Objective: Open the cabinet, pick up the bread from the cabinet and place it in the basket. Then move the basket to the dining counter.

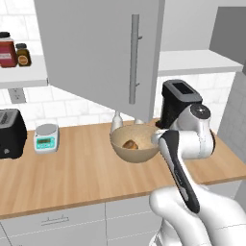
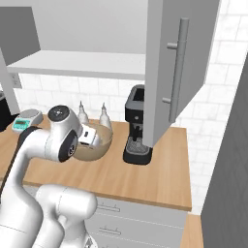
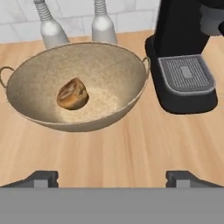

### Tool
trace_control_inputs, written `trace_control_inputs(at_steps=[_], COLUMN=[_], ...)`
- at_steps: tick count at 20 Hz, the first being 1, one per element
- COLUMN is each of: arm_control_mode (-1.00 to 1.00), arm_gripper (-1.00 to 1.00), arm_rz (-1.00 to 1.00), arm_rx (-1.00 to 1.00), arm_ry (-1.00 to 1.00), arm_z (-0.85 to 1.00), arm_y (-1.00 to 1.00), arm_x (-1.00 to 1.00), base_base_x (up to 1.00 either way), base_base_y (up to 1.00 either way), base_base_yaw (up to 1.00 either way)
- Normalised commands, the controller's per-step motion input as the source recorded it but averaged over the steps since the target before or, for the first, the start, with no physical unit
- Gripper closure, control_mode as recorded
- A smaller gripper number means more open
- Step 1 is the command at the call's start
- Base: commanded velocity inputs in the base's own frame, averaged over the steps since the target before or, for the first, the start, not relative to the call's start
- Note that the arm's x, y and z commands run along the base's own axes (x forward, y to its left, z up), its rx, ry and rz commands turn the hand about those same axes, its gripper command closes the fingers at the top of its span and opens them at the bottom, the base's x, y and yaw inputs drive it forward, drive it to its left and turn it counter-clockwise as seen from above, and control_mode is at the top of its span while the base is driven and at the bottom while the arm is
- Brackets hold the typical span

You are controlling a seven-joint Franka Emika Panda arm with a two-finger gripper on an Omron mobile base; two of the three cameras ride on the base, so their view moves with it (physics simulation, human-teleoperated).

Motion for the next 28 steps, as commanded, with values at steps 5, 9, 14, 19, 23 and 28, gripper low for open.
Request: trace_control_inputs(at_steps=[5,9,14,19,23,28], arm_control_mode=[-1.00,-1.00,-1.00,-1.00,-1.00,-1.00], arm_gripper=[-1.00,-1.00,-1.00,-1.00,-1.00,-1.00], arm_rz=[-0.39,-0.25,-0.09,-0.10,-0.09,-0.08], arm_rx=[0.20,0.30,0.31,0.06,0.00,0.00], arm_ry=[0.28,0.19,0.02,0.00,0.00,0.00], arm_z=[0.29,-0.08,-0.33,-0.63,-0.22,-0.40], arm_y=[-0.18,-0.06,0.32,0.17,0.09,0.10], arm_x=[-0.01,0.12,0.44,0.21,0.27,0.30], base_base_x=[0.00,0.00,0.00,0.00,0.00,0.00], base_base_y=[0.00,0.00,0.00,0.00,0.00,0.00], base_base_yaw=[0.00,0.00,0.00,0.00,0.00,0.00])
